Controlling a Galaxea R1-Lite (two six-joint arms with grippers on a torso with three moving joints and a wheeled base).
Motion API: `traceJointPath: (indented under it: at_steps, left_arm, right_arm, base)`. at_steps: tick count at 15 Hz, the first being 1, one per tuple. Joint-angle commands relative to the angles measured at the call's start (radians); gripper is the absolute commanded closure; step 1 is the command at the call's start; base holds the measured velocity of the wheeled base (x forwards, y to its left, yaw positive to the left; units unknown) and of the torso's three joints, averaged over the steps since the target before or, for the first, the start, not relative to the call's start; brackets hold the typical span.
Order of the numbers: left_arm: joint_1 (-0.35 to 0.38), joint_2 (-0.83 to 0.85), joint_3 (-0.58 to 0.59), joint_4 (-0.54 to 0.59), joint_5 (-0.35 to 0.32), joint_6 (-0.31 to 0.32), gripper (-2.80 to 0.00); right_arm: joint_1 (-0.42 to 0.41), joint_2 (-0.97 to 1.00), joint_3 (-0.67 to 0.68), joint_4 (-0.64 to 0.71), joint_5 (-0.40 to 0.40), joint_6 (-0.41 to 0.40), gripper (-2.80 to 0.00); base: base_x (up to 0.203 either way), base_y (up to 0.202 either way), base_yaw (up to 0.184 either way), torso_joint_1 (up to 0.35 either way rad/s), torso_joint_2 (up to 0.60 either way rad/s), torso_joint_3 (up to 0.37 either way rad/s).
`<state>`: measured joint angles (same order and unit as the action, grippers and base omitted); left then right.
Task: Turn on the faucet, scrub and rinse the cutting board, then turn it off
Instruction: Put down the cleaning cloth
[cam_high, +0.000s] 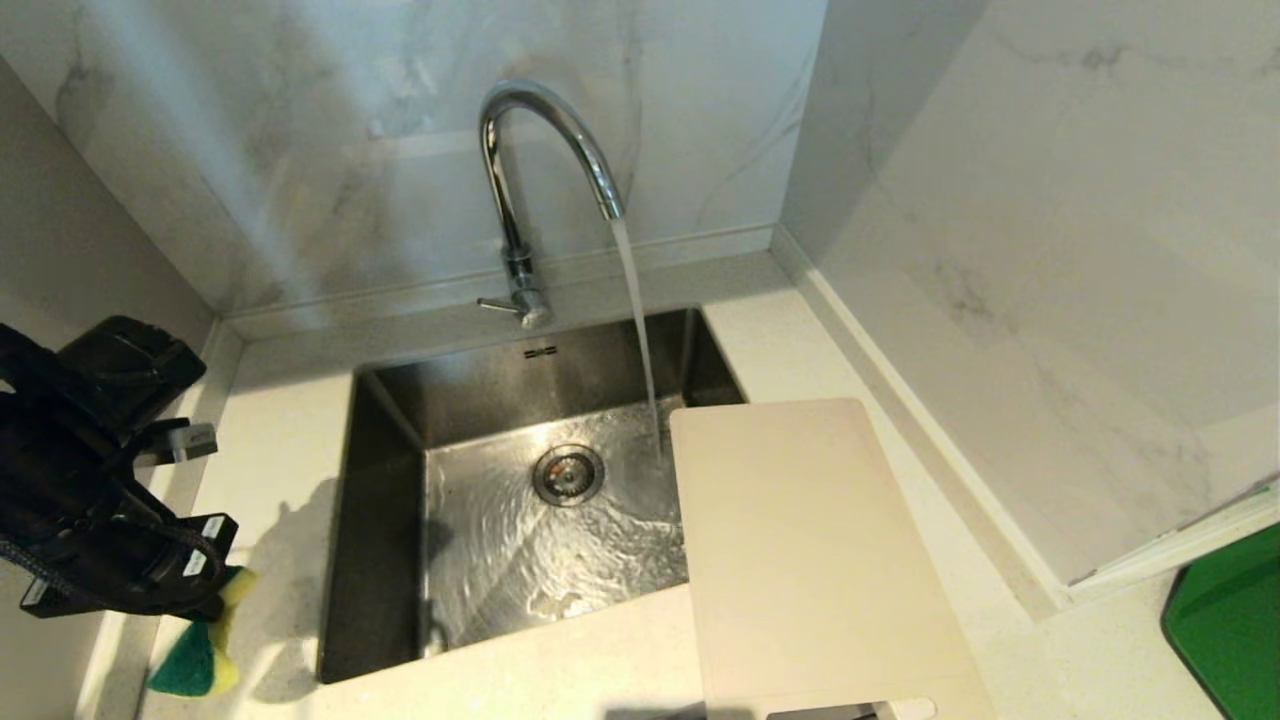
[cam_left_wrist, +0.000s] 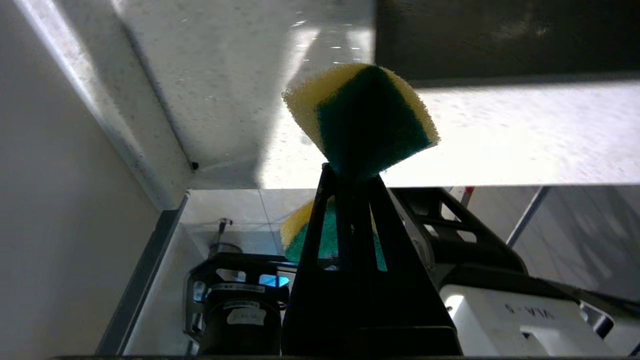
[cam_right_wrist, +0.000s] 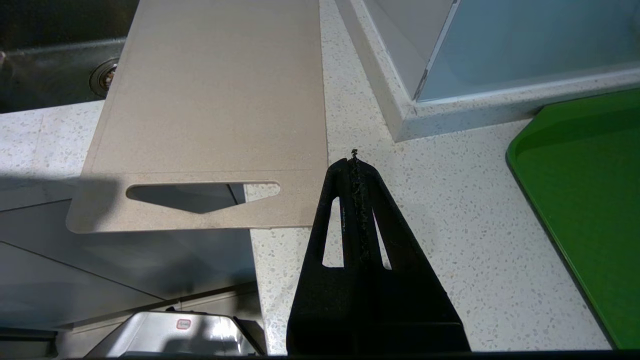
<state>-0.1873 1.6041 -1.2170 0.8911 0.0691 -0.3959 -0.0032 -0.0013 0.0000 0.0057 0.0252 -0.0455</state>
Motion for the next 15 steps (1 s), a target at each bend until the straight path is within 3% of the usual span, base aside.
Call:
traceJointPath:
  at_steps: [1,6,15]
  left_arm:
    - [0.055,0.041,0.046,-0.018,-0.001,0.004,0.00]
    - [0.091,0.111,0.084,-0.102,-0.047,0.009,0.00]
    - [0.174,0.236,0.094,-0.276,-0.028,0.029,0.00]
  right_arm:
    - [0.000,0.001,0.000,0.000,0.001,-0.001,0.00]
    - [0.000,0.001,0.000,0.000,0.000,0.001,0.00]
    - [0.000,0.001,0.000,-0.001,-0.010,0.021,0.00]
  base:
    - [0.000,0.000,0.000,0.000,0.00,0.000]
    - [0.000,0.000,0.000,0.000,0.00,0.000]
    - [0.000,0.000,0.000,0.000,0.00,0.000]
